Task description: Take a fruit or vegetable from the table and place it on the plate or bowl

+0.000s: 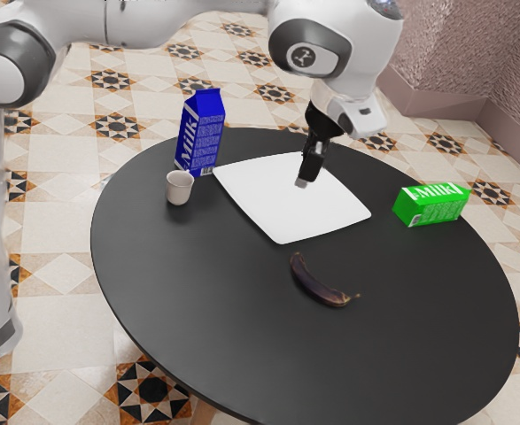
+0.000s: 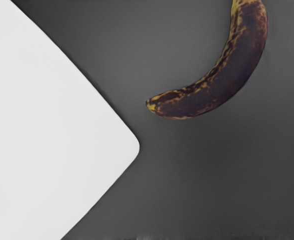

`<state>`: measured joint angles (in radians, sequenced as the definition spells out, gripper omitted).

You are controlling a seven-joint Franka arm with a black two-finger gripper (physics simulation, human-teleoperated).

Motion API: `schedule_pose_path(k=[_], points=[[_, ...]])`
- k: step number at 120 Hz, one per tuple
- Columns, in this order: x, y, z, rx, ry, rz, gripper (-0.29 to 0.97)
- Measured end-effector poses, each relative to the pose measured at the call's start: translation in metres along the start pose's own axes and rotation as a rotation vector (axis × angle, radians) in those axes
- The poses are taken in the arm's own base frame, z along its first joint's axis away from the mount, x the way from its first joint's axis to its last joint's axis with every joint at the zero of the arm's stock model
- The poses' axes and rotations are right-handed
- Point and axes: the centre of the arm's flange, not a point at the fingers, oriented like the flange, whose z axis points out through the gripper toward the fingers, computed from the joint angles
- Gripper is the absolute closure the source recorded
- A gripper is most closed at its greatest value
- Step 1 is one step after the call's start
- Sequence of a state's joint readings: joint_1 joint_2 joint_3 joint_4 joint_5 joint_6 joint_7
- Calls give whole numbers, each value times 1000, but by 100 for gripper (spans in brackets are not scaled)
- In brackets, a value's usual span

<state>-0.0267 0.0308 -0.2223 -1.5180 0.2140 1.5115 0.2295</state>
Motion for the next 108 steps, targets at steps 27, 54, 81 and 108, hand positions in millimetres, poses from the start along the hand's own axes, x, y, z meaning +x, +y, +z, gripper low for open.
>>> schedule_pose_path(k=[27, 54, 81, 108], points=[[22, 62, 73, -130, 58, 271, 0], [31, 91, 99, -173, 114, 434, 0], [31, 72, 99, -157, 162, 498, 0], [26, 31, 125, -189, 165, 543, 0]])
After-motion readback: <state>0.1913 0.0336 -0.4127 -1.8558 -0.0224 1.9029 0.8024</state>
